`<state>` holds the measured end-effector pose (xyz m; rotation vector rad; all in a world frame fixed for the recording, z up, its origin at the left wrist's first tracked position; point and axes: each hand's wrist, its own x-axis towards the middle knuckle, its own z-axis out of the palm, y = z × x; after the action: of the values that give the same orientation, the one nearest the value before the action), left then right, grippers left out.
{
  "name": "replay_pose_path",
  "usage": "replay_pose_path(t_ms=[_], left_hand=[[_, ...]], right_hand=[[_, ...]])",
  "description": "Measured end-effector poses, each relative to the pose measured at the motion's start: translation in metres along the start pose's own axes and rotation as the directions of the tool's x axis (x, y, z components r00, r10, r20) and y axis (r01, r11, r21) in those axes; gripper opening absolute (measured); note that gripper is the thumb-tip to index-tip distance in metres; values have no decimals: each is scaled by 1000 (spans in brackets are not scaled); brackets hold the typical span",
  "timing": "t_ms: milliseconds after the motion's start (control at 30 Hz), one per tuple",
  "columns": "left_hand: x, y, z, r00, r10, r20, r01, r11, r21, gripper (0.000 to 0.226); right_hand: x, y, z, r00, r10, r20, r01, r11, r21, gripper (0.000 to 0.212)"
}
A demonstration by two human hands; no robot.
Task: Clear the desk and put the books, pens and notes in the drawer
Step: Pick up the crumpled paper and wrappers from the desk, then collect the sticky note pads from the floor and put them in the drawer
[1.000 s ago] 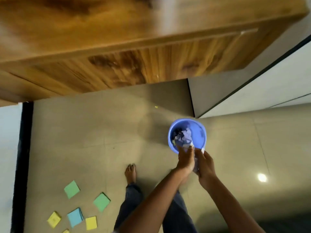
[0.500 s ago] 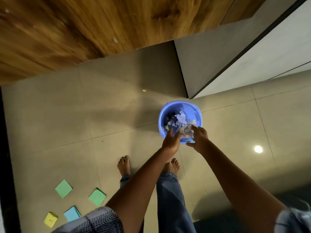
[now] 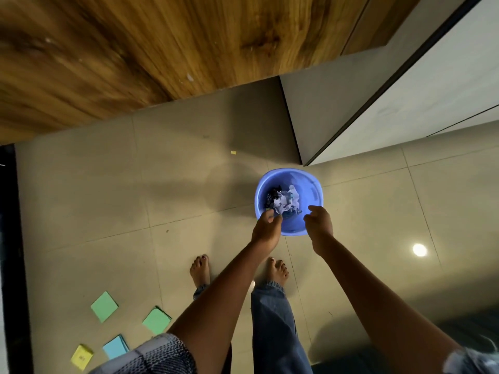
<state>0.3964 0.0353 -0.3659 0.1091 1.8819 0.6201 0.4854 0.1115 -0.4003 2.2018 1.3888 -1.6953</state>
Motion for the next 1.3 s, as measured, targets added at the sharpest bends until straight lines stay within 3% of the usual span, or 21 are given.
replay_pose_path(t_ms=[267, 433, 667, 900, 1100, 1300], left_hand=[[-58, -11, -30, 994, 92, -67, -86, 993, 80, 37], [-105, -45, -52, 989, 98, -112, -85, 990, 115, 45], [-173, -118, -97, 963, 10, -269, 9, 998, 69, 48], [-211, -221, -130, 920, -160, -358, 115, 983, -143, 51], [-233, -291, -144, 900, -207, -383, 92, 950, -297, 48], [-257, -376, -143, 885, -281, -370, 133, 916, -378, 46]], right_hand=[[-66, 8, -20, 949, -315, -2, 297, 896, -328, 41], [-116, 13, -22, 902, -431, 0, 373, 780, -502, 44], [-170, 19, 16, 878, -436, 197, 453, 625, -636, 50], [-224, 46, 74, 763, -471, 442, 632, 399, -665, 45], [-265, 95, 128, 670, -418, 613, 727, 205, -655, 41], [-313, 166, 185, 670, -411, 619, 726, 188, -661, 38]])
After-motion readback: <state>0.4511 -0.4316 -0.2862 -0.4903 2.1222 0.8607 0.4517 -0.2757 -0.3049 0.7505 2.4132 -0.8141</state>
